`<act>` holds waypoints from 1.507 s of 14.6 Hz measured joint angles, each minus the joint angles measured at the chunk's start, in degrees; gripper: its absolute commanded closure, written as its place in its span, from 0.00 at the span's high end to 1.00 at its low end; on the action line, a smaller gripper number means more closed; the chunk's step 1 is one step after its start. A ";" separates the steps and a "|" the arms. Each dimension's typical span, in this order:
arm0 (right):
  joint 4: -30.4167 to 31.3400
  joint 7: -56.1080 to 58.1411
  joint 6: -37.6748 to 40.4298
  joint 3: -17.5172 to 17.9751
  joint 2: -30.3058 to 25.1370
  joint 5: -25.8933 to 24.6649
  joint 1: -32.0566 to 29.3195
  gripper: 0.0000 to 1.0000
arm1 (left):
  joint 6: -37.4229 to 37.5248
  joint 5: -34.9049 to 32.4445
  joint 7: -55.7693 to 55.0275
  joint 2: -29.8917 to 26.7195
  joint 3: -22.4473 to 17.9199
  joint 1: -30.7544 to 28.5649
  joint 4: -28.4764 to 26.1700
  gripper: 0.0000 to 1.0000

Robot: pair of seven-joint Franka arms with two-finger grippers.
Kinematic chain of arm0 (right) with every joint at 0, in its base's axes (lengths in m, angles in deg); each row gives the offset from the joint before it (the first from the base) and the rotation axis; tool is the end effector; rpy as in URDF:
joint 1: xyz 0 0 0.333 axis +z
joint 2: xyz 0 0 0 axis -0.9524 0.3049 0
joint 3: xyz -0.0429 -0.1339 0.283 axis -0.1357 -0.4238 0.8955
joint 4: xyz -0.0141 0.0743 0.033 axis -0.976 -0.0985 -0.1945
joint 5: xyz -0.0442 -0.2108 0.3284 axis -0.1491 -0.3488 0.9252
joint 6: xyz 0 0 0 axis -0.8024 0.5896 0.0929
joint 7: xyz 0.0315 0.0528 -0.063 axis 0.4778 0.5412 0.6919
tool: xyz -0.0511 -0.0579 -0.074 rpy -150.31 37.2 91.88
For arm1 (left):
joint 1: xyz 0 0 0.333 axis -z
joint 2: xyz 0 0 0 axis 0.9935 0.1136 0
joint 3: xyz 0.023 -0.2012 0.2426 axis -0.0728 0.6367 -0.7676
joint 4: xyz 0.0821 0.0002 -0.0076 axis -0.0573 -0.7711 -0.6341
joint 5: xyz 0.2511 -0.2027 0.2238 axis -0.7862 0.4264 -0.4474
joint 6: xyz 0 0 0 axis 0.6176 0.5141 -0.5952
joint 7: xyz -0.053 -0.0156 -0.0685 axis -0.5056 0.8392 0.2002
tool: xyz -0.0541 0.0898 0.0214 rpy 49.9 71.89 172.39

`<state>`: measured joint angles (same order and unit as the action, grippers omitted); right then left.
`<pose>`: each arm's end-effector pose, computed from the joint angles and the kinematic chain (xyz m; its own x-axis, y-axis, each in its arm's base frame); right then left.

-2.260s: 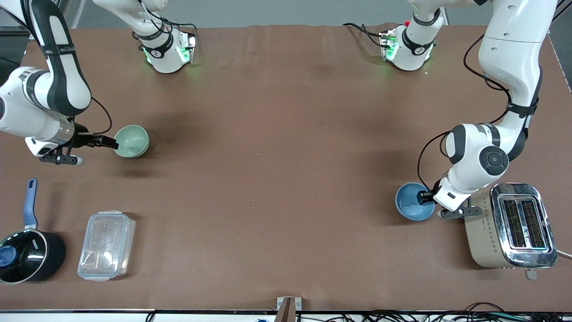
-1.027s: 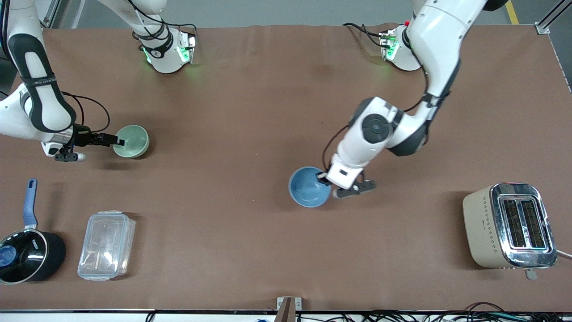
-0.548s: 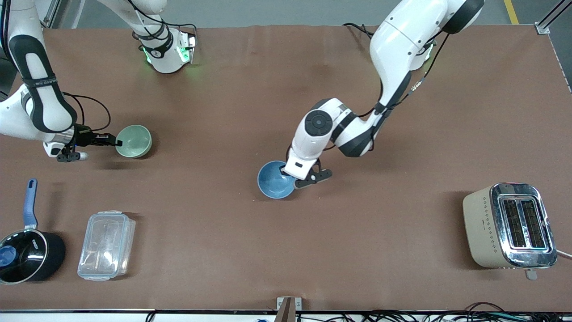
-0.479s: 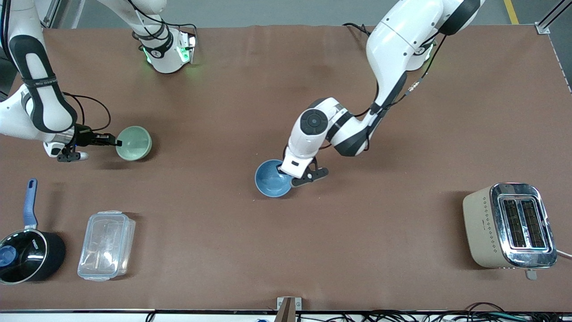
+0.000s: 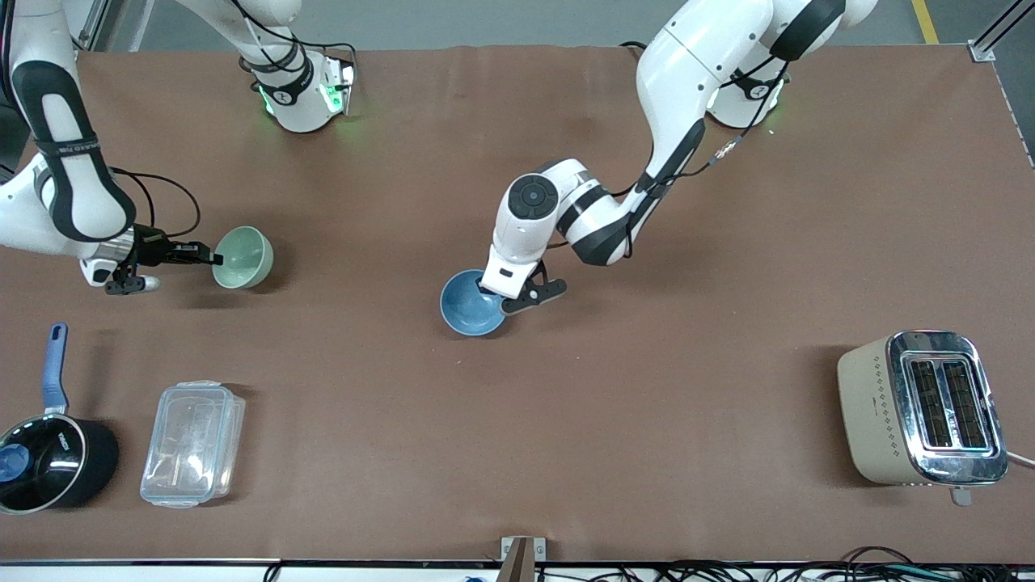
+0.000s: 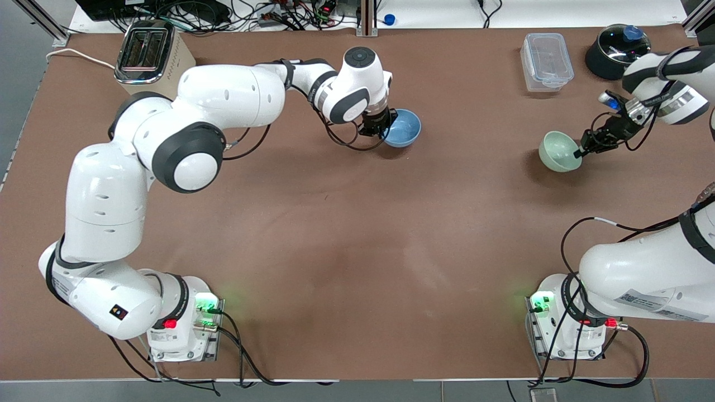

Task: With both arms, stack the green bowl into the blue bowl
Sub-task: 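Slide the blue bowl to mid-table with the left gripper and release it, then carry the green bowl over the blue bowl while the left gripper withdraws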

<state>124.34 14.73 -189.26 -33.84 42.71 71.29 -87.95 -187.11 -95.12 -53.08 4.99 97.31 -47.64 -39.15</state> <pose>0.4615 -0.1821 0.2143 0.9838 0.0102 -0.1791 -0.0706 -0.8956 -0.4393 0.4795 -0.5447 0.2249 0.9115 0.4091 -0.0430 0.4102 -0.8962 0.1688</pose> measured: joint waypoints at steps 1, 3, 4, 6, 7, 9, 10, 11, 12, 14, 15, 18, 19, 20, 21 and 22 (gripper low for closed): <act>-0.51 -0.98 1.19 0.05 -0.77 0.42 0.47 0.01 | 0.82 -0.01 -0.54 0.00 -0.04 0.20 0.00 0.52; -0.85 -4.41 2.88 0.19 -2.56 0.64 2.20 0.01 | 2.86 -0.01 -1.16 0.00 -0.04 0.37 0.01 1.00; -0.89 -6.75 3.36 0.24 -3.55 0.65 3.53 0.02 | 3.19 -0.02 -1.22 -0.01 -0.13 0.36 0.07 1.00; -0.95 -12.56 4.04 0.36 -5.89 0.69 7.06 0.02 | 3.74 -0.71 -1.22 -0.36 -1.06 0.28 0.93 1.00; -0.99 -16.16 4.45 0.44 -7.30 0.71 9.21 0.02 | 4.94 -1.11 -1.22 -1.12 -1.97 0.13 1.76 1.00; -1.10 -24.40 4.81 0.60 -10.32 0.75 14.23 0.02 | 9.74 -1.56 -1.09 -3.78 -3.59 -1.48 4.17 1.00; -1.23 -28.74 4.83 0.65 -11.68 0.76 17.10 0.02 | 12.95 -1.76 -0.23 -5.53 -3.91 -3.33 5.45 1.00; -1.53 -33.11 4.83 0.72 -12.72 0.77 20.00 0.02 | 15.88 -1.79 1.40 -7.52 -3.96 -5.71 6.41 1.00; -2.09 -37.48 4.82 0.75 -13.33 0.78 22.86 0.02 | 18.57 -1.80 3.32 -9.74 -3.97 -8.23 7.06 1.00; -3.97 -46.66 4.31 0.79 -13.56 0.79 28.87 0.02 | 23.95 -1.82 8.37 -14.45 -4.00 -13.17 7.40 1.00; -5.24 -51.13 3.85 0.82 -13.52 0.78 31.91 0.02 | 26.41 -1.83 12.23 -16.66 -4.00 -15.56 7.41 1.00; -8.64 -62.09 1.57 0.84 -12.61 0.76 39.92 0.02 | 31.97 -1.83 25.72 -22.26 -3.98 -22.53 7.35 1.00; -9.12 -64.55 -0.38 0.83 -11.78 0.76 42.13 0.02 | 33.59 -1.83 30.11 -23.71 -3.96 -24.69 7.34 1.00; -9.41 -66.78 -2.59 0.80 -10.71 0.75 44.22 0.02 | 35.31 -1.82 34.21 -25.03 -3.95 -26.75 7.33 1.00; -9.71 -68.75 -4.66 0.80 -9.43 0.69 46.16 0.02 | 37.05 -1.82 38.04 -26.24 -3.92 -28.66 7.32 1.00; -10.13 -70.12 -6.27 0.80 -7.96 0.66 47.84 0.02 | 38.44 -1.82 41.84 -27.46 -3.92 -30.46 7.29 1.00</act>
<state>114.21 -55.40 -195.53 -33.04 34.75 71.95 -40.12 -148.67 -96.94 -11.24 -22.46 93.39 -78.11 -31.86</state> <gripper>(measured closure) 0.956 0.000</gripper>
